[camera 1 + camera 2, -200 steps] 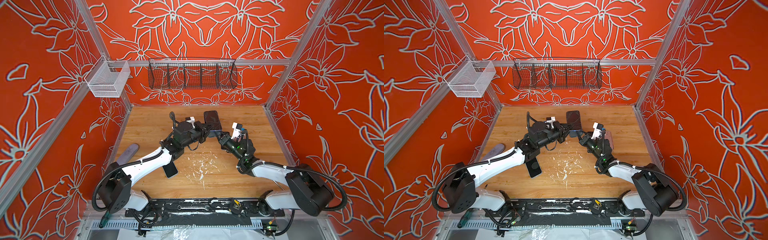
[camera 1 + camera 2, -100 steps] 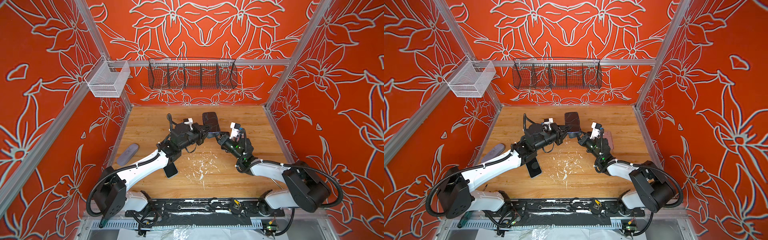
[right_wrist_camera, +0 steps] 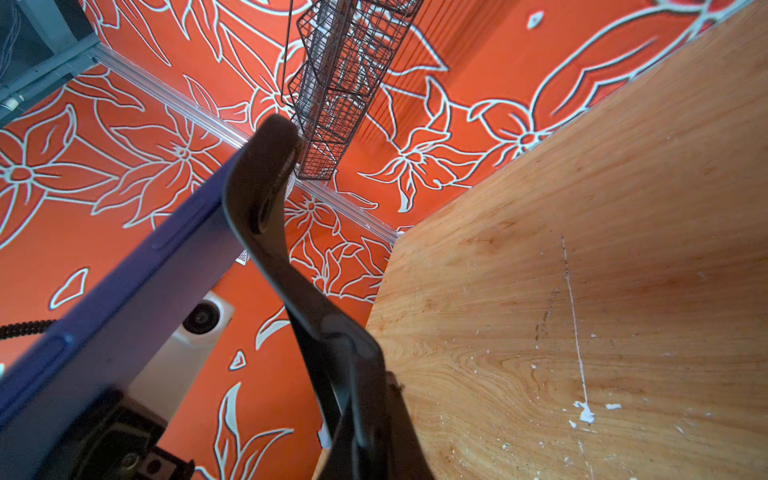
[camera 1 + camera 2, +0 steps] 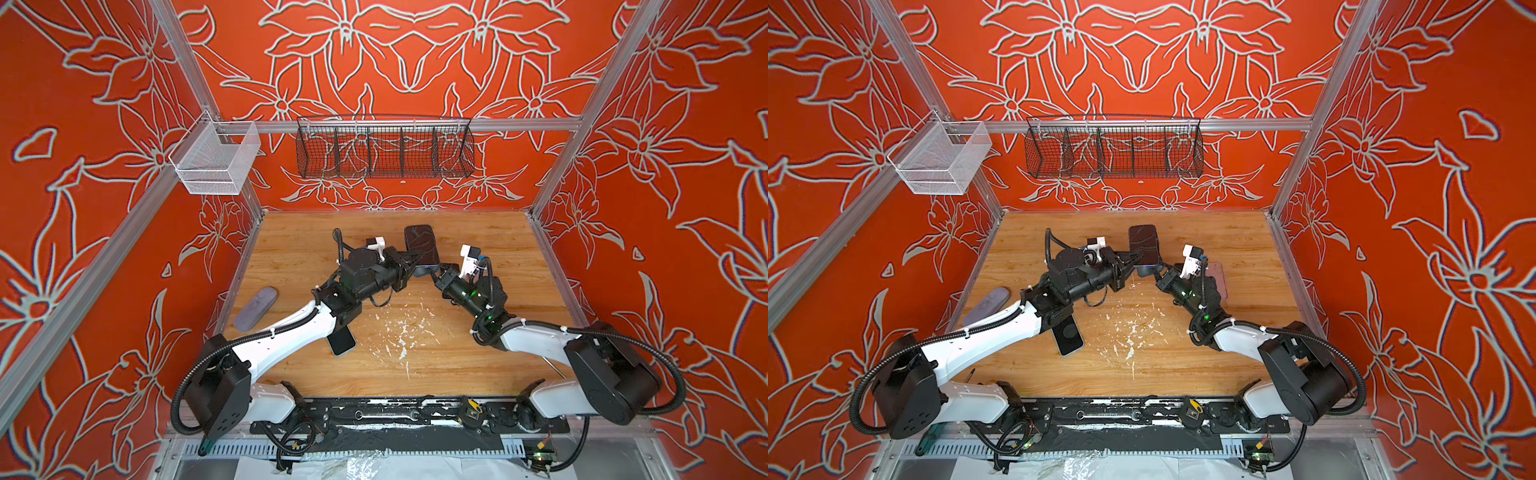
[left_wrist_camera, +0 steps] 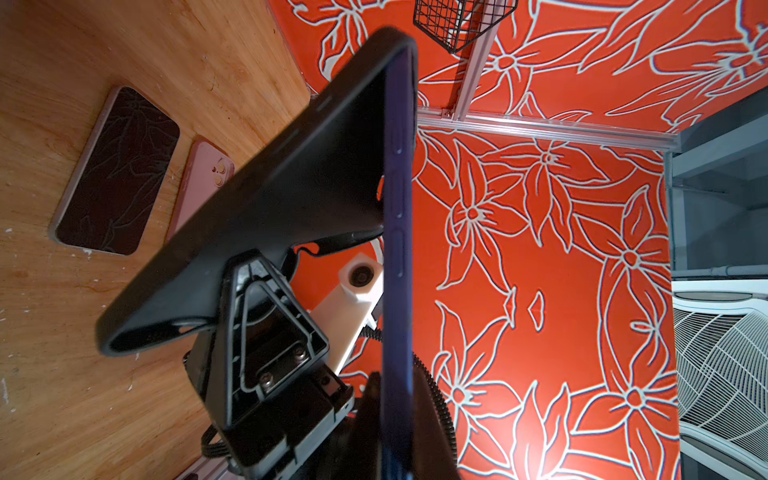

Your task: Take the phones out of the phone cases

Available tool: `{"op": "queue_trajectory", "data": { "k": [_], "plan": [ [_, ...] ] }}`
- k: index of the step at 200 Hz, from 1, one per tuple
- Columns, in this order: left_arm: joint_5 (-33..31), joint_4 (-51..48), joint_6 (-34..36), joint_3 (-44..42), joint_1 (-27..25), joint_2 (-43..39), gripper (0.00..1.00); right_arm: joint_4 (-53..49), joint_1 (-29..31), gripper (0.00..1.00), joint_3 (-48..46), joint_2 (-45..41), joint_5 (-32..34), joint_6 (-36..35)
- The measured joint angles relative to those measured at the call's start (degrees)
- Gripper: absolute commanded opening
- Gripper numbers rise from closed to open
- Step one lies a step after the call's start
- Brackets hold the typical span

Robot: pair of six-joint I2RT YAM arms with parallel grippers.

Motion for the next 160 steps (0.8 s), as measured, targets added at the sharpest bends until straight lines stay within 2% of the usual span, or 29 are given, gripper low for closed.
{"op": "queue_trajectory", "data": {
  "k": [94,131,160],
  "plan": [
    [1.2,-1.9,0.6,2.1,0.0,0.3,0.00,3.5,-0.1,0.05,-2.4,0.6,2.1,0.0],
    [-0.5,5.4,1.4,6.8,2.0,-0.6,0.00,-5.2,-1.6,0.04,-6.7,1.7,7.0,-0.2],
    [-1.0,7.8,2.3,7.0,2.2,-3.7,0.00,-6.7,-1.7,0.05,-6.9,2.2,7.8,-0.2]
  ]
}}
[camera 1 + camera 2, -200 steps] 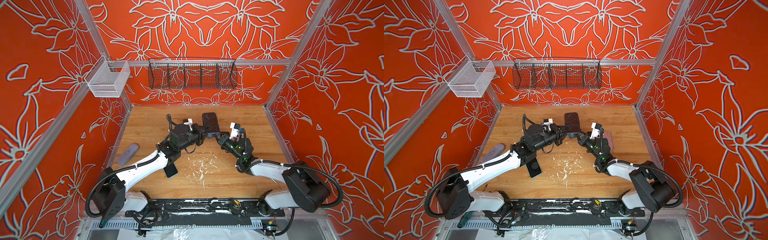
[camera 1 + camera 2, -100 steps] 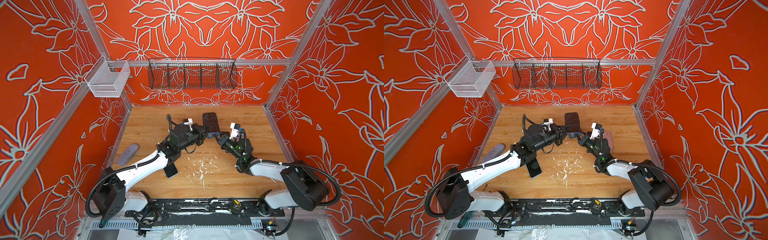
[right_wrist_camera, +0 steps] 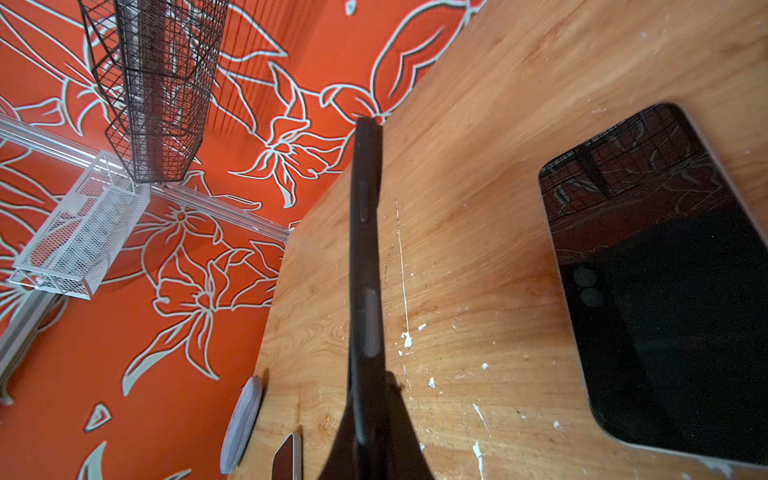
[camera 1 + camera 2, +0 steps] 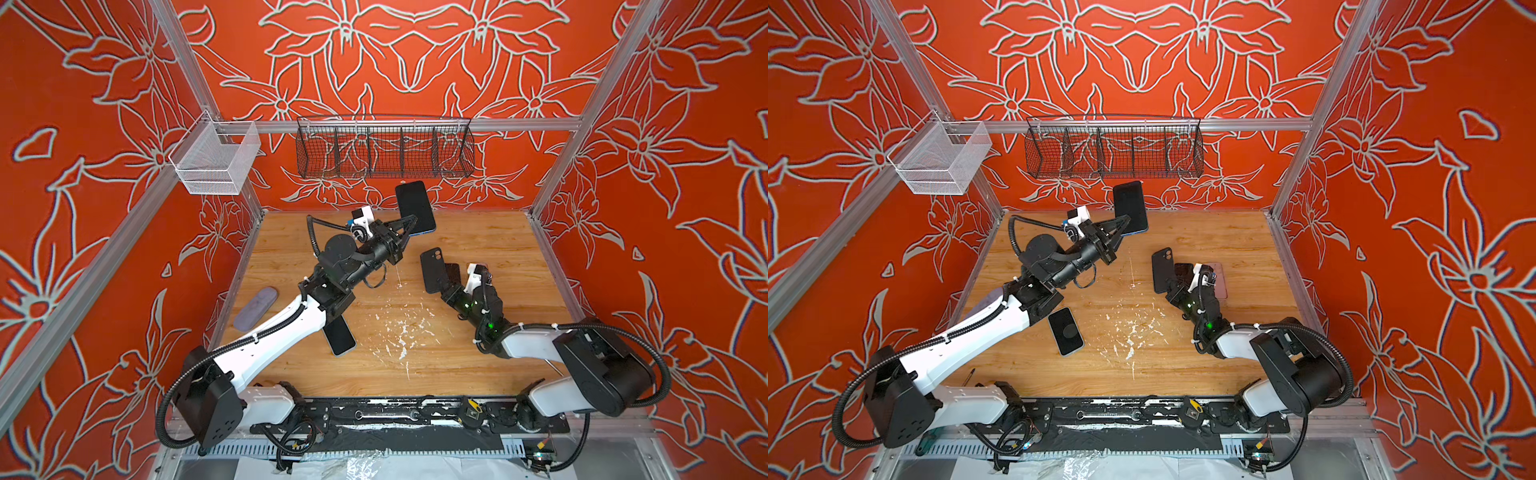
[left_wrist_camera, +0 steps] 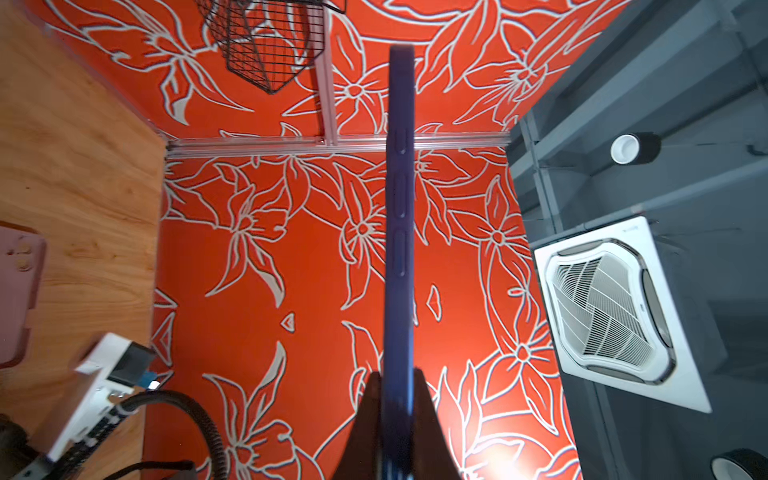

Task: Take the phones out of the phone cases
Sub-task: 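Carry the black case down toward the table nearer the robot with the right gripper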

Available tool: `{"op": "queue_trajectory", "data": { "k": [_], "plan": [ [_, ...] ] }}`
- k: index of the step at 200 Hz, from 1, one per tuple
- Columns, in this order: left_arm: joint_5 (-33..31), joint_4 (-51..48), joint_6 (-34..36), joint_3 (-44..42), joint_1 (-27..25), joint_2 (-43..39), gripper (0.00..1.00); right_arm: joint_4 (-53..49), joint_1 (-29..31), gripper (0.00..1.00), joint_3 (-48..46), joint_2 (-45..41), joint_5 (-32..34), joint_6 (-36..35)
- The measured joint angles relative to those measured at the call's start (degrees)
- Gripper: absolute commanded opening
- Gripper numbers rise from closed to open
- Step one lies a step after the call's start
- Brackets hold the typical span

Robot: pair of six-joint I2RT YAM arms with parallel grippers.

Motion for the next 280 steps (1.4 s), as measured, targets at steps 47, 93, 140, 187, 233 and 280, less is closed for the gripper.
{"op": "queue_trajectory", "data": {
  "k": [47,93,140,187,233,280],
  "plan": [
    [-0.1,-0.7,2.8,-3.7,1.0,-1.6,0.00,-2.7,-0.6,0.05,0.0,-1.6,-0.2,-0.8],
    [4.6,-3.4,5.1,-8.2,6.7,-0.6,0.00,-12.1,-3.5,0.06,0.0,-12.4,-0.5,-3.3],
    [7.7,-8.0,10.6,-10.6,9.0,-0.6,0.00,-28.2,-6.1,0.06,0.0,-27.0,-2.1,-7.1],
    [10.6,-10.3,14.5,-11.2,10.1,-0.6,0.00,-44.4,-7.0,0.06,-0.5,-36.8,-4.6,-8.1],
    [12.9,-9.7,15.6,-11.2,10.9,0.7,0.00,-56.3,-7.0,0.06,-1.2,-42.8,-4.8,-8.7],
    [14.6,-8.2,15.3,-11.4,10.9,3.4,0.00,-60.5,-7.0,0.06,-3.7,-44.6,-4.7,-8.7]
  ]
}}
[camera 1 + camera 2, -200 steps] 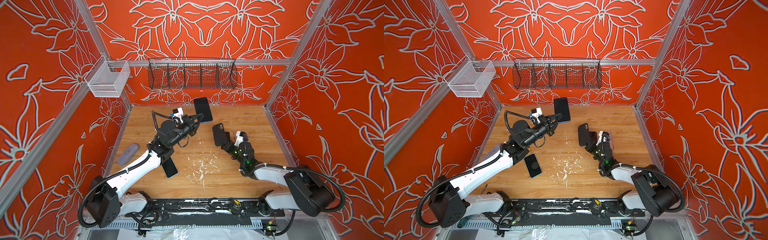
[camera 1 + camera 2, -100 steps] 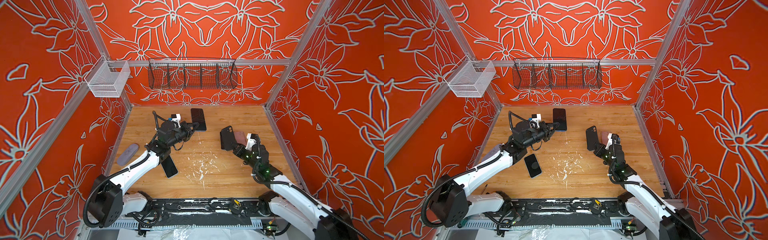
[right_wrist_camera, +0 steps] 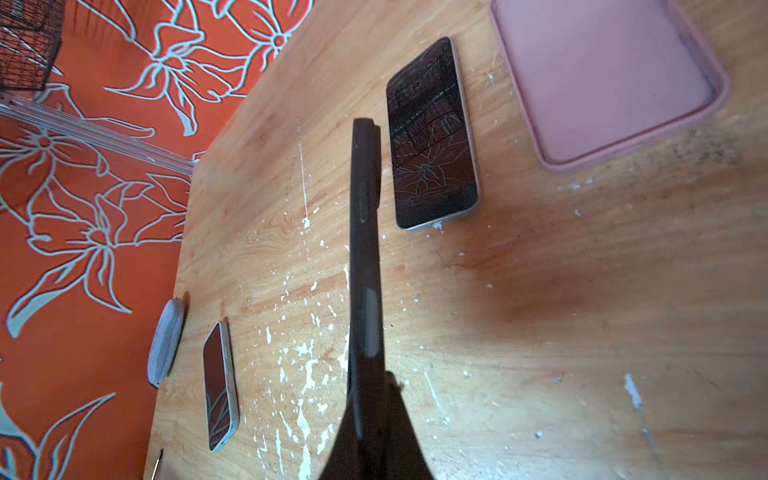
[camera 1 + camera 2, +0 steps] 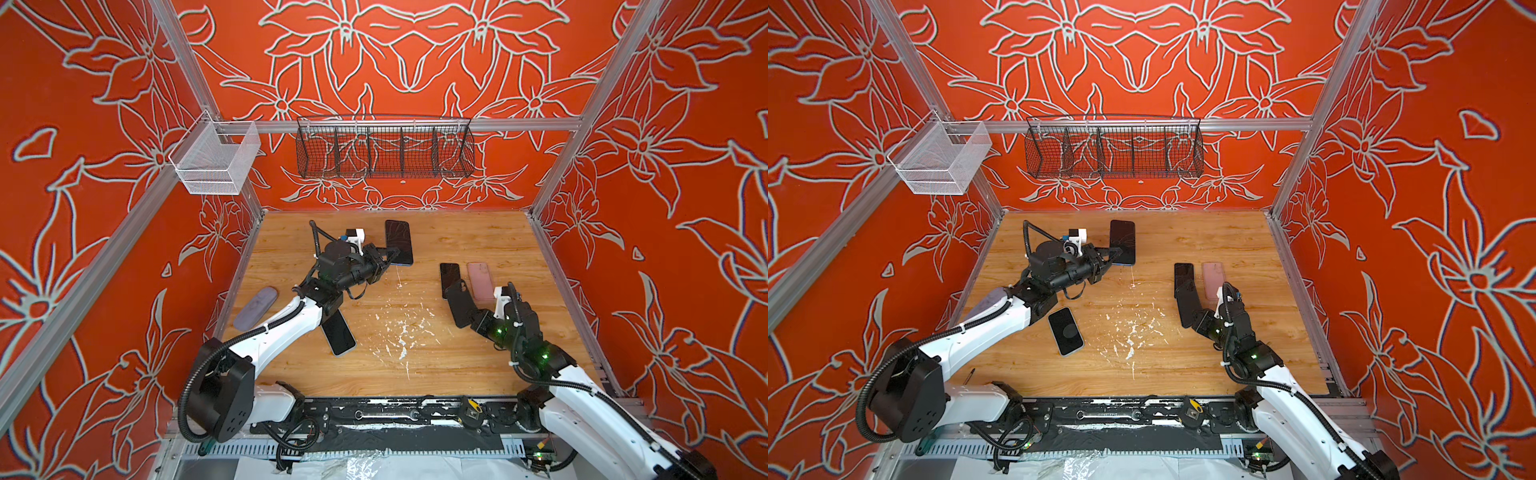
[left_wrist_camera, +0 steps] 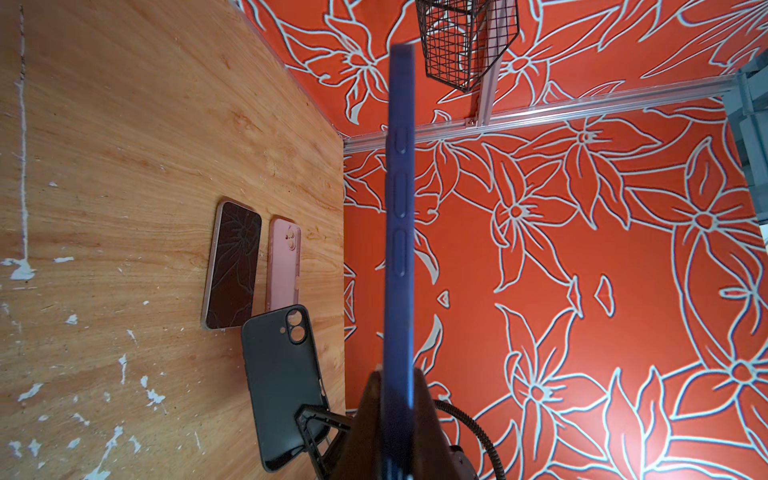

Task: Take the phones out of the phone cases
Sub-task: 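Carry the black case down toward the table nearer the robot with the right gripper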

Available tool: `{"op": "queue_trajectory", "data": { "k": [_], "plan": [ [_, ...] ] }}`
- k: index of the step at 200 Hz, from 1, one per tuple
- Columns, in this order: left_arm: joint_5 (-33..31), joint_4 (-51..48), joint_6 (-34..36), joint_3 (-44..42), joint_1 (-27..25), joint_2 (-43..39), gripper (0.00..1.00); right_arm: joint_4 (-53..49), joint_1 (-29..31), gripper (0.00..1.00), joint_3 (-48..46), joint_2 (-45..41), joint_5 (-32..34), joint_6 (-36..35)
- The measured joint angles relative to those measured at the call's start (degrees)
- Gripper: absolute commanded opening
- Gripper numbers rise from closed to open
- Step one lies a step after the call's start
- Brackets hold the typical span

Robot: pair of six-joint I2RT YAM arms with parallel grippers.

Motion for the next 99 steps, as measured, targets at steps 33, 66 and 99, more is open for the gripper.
{"op": "queue_trajectory", "data": {
  "k": [33,66,99],
  "plan": [
    [0.3,0.7,0.0,-0.1,0.0,0.5,0.00,-3.4,0.0,0.06,-0.9,-2.8,0.5,0.0],
    [1.0,2.3,-0.1,-0.1,0.0,2.0,0.00,-6.6,-0.1,0.06,-1.6,-7.4,1.6,0.5],
    [2.1,3.9,-0.7,-0.1,0.0,4.9,0.00,-11.6,-0.1,0.06,-3.0,-12.9,3.4,1.9]
  ]
}}
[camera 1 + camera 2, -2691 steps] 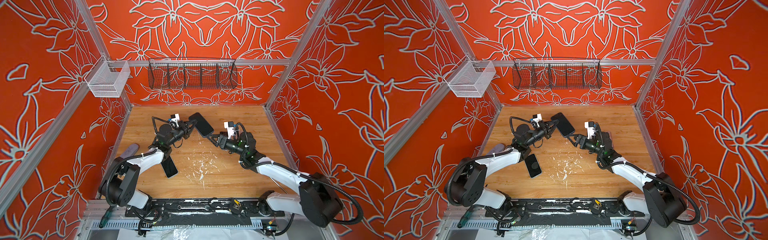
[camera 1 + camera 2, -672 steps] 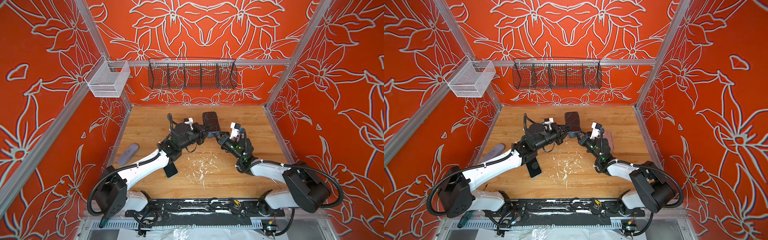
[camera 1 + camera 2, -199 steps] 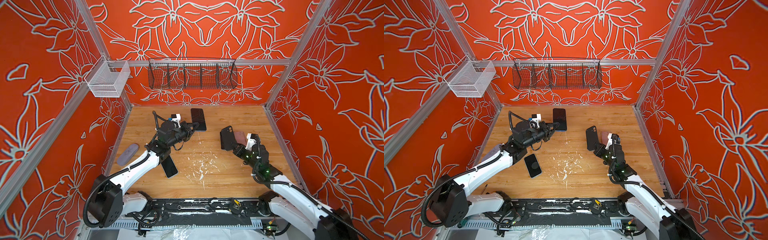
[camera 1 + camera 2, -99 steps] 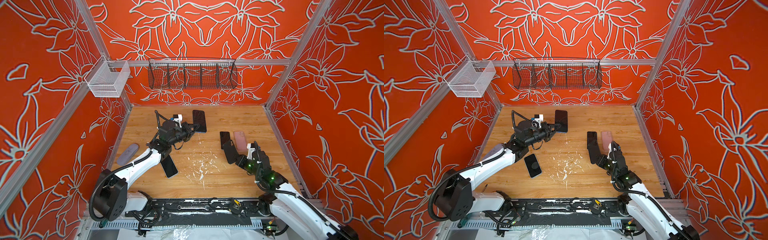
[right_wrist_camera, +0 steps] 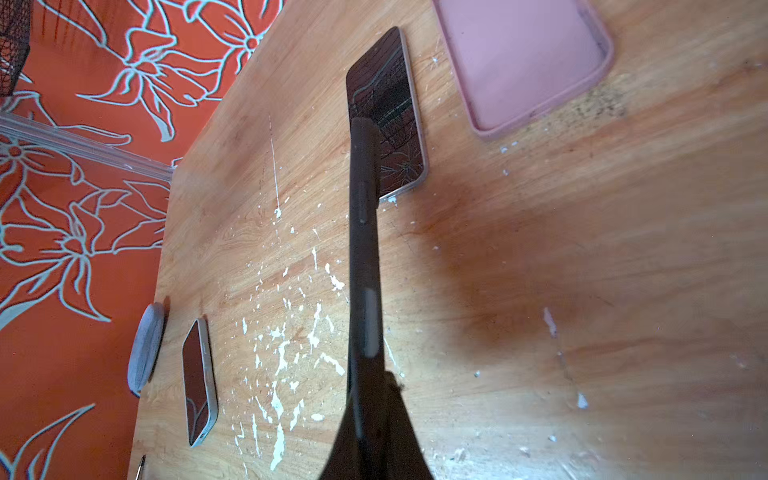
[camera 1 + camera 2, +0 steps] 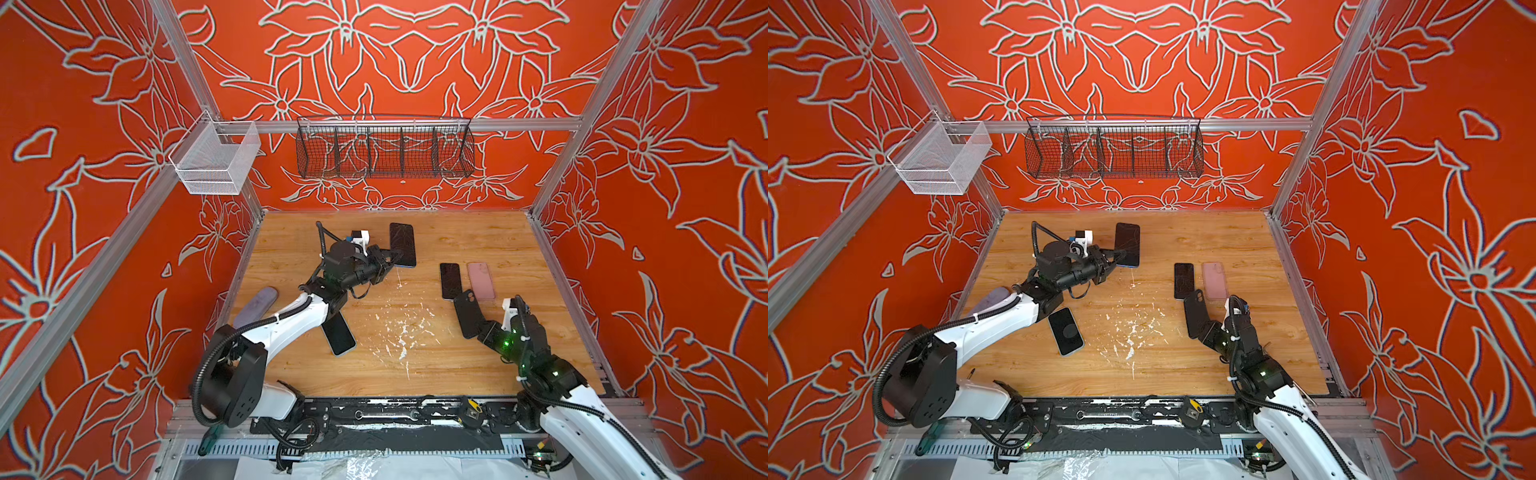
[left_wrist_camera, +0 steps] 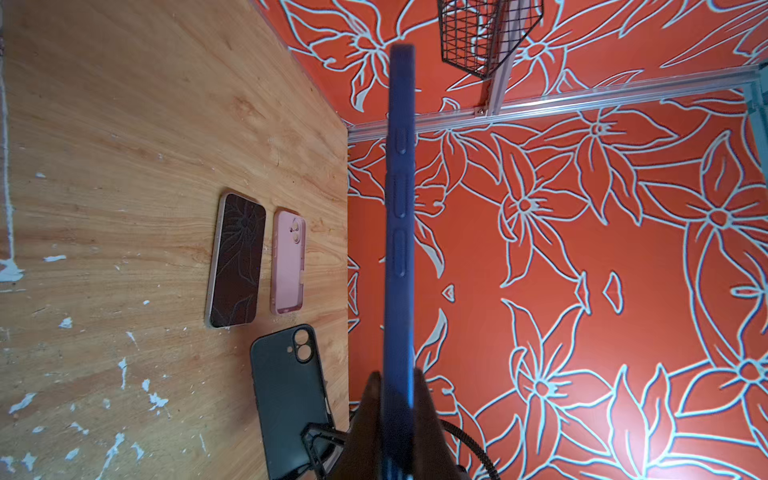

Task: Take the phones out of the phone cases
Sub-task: 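Carry the black case down toward the table nearer the robot with the right gripper, then lay the black case flat on the table and open the right gripper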

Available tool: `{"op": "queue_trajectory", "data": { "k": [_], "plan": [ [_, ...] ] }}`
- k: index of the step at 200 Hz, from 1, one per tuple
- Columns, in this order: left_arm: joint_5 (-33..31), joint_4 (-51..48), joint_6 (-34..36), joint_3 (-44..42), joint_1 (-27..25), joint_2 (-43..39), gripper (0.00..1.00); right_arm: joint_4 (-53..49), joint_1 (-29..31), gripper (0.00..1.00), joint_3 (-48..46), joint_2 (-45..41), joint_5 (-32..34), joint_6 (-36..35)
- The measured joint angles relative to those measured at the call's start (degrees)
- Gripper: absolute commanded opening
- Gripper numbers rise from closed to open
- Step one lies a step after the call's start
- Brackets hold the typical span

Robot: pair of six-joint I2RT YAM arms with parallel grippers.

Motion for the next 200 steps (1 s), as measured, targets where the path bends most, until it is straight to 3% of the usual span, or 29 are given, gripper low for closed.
{"op": "queue_trajectory", "data": {
  "k": [141,200],
  "plan": [
    [4.9,5.7,-3.4,1.7,1.0,8.6,0.00,-6.1,0.0,0.10,-2.3,0.2,4.5,3.6],
    [6.1,8.2,-4.8,2.2,1.2,10.5,0.00,-6.3,0.0,0.20,-3.7,0.6,5.7,4.6]
  ]
}}
